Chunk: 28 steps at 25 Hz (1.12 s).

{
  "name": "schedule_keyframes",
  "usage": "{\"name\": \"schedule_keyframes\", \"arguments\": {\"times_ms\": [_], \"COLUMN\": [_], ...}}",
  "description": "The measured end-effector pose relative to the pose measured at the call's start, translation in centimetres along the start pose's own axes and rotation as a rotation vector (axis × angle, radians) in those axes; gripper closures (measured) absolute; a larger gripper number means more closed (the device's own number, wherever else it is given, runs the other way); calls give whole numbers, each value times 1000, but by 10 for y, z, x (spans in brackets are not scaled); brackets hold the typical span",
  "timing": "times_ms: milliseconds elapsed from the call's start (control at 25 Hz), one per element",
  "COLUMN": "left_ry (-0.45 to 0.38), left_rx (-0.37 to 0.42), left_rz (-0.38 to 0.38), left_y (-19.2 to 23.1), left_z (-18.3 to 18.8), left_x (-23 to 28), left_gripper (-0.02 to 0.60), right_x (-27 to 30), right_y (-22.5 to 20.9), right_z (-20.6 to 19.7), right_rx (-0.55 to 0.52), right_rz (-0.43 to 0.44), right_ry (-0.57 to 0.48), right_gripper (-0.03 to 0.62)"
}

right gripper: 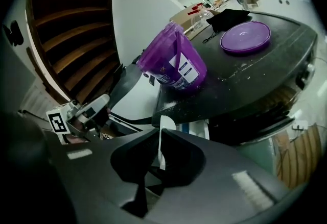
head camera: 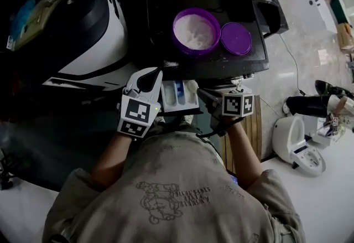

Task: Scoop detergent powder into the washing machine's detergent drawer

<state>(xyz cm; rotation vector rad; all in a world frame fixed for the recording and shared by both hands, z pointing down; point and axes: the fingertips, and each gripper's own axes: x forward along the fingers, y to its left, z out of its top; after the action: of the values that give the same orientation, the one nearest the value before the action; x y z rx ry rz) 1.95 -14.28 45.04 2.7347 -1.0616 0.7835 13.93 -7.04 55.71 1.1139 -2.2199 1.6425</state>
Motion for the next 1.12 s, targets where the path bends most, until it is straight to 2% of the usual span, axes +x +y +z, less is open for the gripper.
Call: {"name": "schedule_keyframes", "arguments": {"times_ms": [360,680,1120], "left_ry": [35,52,60], "left_rx": [-28,-41,-56], "left_rz": [1,6,13], "left_y": [0,2,5], "left_z": [-20,-28,-35], "left_x": [2,3,3], "left_gripper": [581,581,581], "right_x": [19,29,35], "right_y": [-32,-45,-54], "right_z": [-16,-28,-33], "right_rx": [-94,-267,-514], "right_rz": [-190,-339,-475], "right_ry": [108,211,300], "right_gripper": [557,557,557]}}
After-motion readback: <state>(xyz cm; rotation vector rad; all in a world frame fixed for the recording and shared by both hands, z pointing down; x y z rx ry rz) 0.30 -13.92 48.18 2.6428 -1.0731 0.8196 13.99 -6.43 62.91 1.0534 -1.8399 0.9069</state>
